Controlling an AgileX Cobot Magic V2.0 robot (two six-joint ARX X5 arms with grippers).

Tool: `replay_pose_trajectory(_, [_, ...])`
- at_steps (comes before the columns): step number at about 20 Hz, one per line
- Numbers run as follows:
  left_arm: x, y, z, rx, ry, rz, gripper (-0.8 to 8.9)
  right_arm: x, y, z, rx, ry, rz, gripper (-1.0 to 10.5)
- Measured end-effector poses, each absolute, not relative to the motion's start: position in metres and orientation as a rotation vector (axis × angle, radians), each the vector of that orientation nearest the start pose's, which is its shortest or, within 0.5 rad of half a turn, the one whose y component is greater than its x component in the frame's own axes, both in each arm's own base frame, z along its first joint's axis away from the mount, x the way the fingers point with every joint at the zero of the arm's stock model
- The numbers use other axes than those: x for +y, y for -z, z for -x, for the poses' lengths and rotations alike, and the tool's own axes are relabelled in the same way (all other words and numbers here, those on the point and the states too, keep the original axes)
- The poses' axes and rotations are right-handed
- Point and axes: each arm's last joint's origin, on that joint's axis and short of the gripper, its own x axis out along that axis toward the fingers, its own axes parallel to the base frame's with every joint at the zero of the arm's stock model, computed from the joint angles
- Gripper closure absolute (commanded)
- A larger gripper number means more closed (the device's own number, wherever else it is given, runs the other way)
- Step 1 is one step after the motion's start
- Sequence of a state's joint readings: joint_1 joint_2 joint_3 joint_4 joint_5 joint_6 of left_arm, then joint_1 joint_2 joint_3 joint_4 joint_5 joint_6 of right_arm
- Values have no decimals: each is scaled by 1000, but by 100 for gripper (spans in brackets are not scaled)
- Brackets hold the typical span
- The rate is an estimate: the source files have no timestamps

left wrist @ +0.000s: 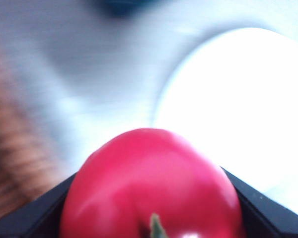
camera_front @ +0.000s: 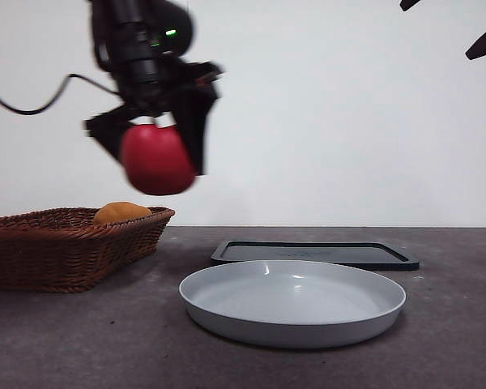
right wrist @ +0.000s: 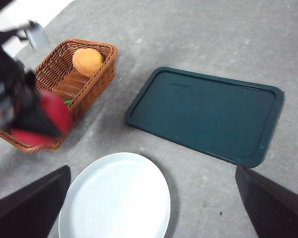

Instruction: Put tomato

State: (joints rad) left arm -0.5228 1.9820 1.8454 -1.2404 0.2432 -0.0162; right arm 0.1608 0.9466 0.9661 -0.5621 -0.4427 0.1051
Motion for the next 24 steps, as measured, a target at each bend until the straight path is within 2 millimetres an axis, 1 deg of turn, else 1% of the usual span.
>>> replay_pose_trajectory(3, [-245, -278, -316, 1341, 737, -256, 573, 43, -334, -186, 576, -560, -177, 221])
replay_pose_trajectory(5, [-266, -279, -303, 1302, 794, -295, 574, 43, -334, -186, 576, -560, -177, 221])
replay_pose_trajectory(8, [-285, -278, -287, 1281, 819, -356, 574, 43, -334, -186, 576, -560, -176, 221])
replay_pose_trajectory(10, [-297, -266, -285, 1294, 830, -381, 574, 43, -334, -186, 576, -560, -176, 221])
replay_pose_trajectory(12, [-308, -242, -287, 1340, 823, -415, 574, 43, -334, -186, 576, -560, -177, 221])
replay_pose_trajectory(14, [-316, -222, -291, 1352, 796, -452, 574, 43, -334, -186, 576, -560, -177, 221])
replay_pose_trajectory(19, [-321, -199, -296, 1386, 772, -476, 573, 43, -334, -186, 576, -560, -176, 221])
replay_pose_trajectory(21, [-323, -193, -298, 1390, 771, -477, 573, 43, -334, -186, 576, -560, -176, 221])
replay_pose_trajectory(24, [-324, -193, -299, 1378, 774, -473, 567, 43, -334, -186, 576, -560, -176, 221])
